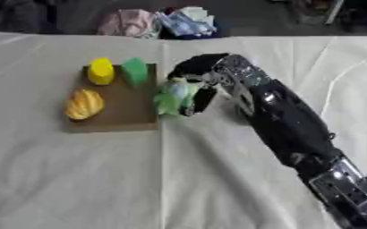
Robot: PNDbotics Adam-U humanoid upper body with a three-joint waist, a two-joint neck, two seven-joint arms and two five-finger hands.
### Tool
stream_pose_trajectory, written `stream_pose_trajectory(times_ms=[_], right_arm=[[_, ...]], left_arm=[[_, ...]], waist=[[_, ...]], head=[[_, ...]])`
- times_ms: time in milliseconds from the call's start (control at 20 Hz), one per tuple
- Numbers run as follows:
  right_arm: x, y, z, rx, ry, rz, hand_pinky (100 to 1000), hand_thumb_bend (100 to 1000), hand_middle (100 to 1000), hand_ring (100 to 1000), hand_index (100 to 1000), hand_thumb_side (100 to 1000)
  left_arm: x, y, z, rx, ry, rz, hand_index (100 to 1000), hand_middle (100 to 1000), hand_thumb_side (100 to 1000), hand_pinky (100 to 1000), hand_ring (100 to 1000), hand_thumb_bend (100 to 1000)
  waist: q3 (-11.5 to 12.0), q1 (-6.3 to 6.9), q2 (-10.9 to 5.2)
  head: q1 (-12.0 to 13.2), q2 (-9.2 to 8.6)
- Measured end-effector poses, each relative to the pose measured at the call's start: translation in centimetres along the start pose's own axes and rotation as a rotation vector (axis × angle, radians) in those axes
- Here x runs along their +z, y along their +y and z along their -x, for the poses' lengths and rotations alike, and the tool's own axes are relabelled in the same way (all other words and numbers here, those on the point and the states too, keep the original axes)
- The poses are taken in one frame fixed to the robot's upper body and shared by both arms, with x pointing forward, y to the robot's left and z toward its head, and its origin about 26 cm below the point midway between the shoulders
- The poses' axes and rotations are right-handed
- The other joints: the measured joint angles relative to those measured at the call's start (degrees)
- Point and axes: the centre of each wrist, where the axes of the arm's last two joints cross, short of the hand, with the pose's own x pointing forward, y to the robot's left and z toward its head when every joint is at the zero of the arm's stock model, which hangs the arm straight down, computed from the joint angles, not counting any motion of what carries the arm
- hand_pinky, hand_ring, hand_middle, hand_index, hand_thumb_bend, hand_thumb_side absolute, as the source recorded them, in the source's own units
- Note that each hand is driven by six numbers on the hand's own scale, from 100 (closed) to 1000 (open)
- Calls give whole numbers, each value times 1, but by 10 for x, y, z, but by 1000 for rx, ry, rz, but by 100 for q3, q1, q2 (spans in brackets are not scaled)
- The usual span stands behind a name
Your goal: Pick up objects on the table and place them in the box.
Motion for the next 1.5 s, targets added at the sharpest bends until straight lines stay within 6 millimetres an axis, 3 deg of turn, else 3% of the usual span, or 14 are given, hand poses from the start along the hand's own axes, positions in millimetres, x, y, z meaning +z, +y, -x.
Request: stream_pose_trajectory(times_ms=[250,400,450,550,900,1200,1500], right_arm=[[-5,8,1,-16,22,71,830,160,728,794,680,295],[-5,8,1,-25,26,121,830,160,728,794,680,295],[-5,8,1,-29,27,130,813,100,698,776,623,253],[-5,6,1,-53,19,156,802,100,682,766,605,258],[2,-32,0,-191,-61,252,785,100,663,754,593,249],[-6,-68,-26,-181,-149,282,793,100,677,761,615,255],[-32,-65,-51,-143,-163,212,804,100,710,777,684,310]], left_arm=[[0,0,0,0,2,-1,808,719,396,721,824,247],[0,0,0,0,2,-1,808,719,396,721,824,247],[0,0,0,0,2,-1,808,719,396,721,824,248],[0,0,0,0,2,-2,807,719,396,720,824,247],[0,0,0,0,1,-2,806,718,394,720,824,247],[0,0,0,2,1,-1,806,717,392,719,824,248],[0,-1,0,8,-1,2,806,718,392,719,824,248]], waist=[[1,0,0],[1,0,0],[1,0,0],[1,0,0],[9,0,-24],[69,1,-39],[136,10,-46]], head=[[0,0],[0,0],[0,0],[3,0],[29,0],[-2,3],[-67,4]])
